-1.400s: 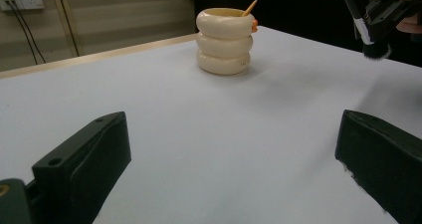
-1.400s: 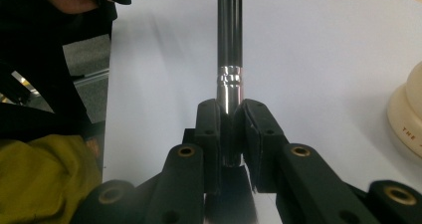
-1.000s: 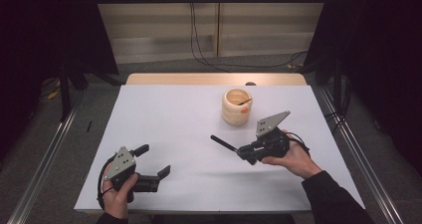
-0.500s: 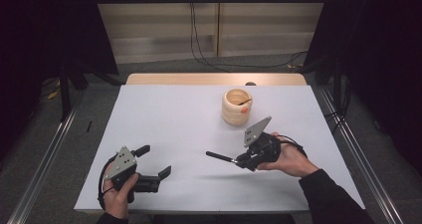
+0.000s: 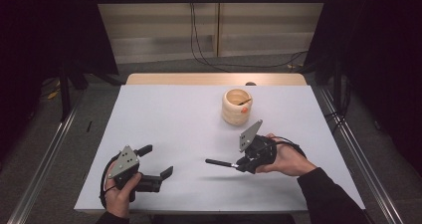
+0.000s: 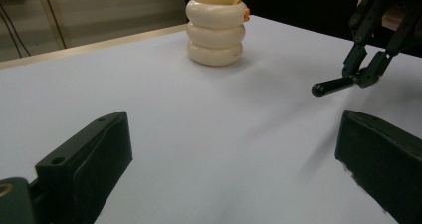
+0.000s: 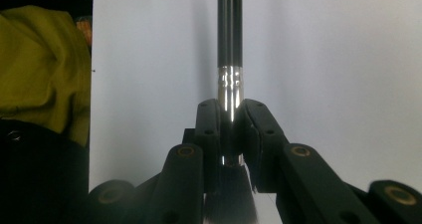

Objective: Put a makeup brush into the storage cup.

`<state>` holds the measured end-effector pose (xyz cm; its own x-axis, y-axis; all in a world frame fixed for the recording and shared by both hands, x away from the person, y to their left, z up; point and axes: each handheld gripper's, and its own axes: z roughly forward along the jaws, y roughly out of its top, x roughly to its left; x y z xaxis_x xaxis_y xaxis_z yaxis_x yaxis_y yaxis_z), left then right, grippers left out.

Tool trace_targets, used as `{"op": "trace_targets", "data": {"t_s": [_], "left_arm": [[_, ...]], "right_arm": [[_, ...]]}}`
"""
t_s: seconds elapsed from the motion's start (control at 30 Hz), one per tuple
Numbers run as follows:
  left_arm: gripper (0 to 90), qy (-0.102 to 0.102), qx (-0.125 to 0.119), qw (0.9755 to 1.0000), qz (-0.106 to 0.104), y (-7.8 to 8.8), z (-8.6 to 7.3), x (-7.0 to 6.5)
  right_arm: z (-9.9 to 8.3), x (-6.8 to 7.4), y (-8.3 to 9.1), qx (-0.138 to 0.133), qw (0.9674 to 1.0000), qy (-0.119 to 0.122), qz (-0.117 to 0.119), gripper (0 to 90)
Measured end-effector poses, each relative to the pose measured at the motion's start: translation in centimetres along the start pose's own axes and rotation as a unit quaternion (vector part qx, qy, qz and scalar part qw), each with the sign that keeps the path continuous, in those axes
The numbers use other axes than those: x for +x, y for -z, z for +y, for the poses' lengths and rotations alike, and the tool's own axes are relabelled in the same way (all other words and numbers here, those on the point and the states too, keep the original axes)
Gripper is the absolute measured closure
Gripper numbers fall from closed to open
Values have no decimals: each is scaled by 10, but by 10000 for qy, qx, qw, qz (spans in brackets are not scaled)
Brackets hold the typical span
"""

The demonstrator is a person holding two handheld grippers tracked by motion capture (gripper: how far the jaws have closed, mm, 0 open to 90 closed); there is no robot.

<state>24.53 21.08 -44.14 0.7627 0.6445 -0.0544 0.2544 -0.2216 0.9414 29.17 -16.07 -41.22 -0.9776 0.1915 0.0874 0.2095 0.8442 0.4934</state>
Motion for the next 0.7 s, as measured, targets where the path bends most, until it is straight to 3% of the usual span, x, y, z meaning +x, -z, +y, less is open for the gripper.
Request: {"op": "trace_targets", "data": {"t_s": [0.03,0.1,0.13,0.2,0.23,0.37,0.4,0.47,0.53,0.57,0.7], "left_arm": [[13,56,-11,10000,-30,-1,0,-1],[15,-30,55,9998,-178,-3,1,-1],[17,-73,131,9998,-130,-3,2,-2],[20,71,196,9995,-242,-6,4,-4],[21,57,183,9994,-302,-8,4,-4],[21,-132,292,9991,-286,-12,9,-6],[21,-126,271,9986,-431,-13,10,-5],[18,-73,399,9981,-471,-14,15,-7],[13,-75,645,9958,-651,-16,22,-7],[15,-56,629,9955,-700,-17,25,-8],[18,-210,749,9937,-804,-22,32,-10]], "right_arm": [[1,0,1,-31,10000,51,-27,780],[2,1,2,2,10000,25,16,780],[2,1,3,18,10000,4,-7,780],[2,1,1,-5,9999,117,14,780],[3,2,1,71,10000,30,38,780],[3,2,-2,107,9999,47,77,780],[3,2,-3,106,9999,62,72,780],[3,1,-3,101,9998,136,37,780],[3,1,-3,99,9999,91,80,780],[3,2,-2,121,9999,56,84,780],[4,1,-4,136,9998,121,102,780]]}}
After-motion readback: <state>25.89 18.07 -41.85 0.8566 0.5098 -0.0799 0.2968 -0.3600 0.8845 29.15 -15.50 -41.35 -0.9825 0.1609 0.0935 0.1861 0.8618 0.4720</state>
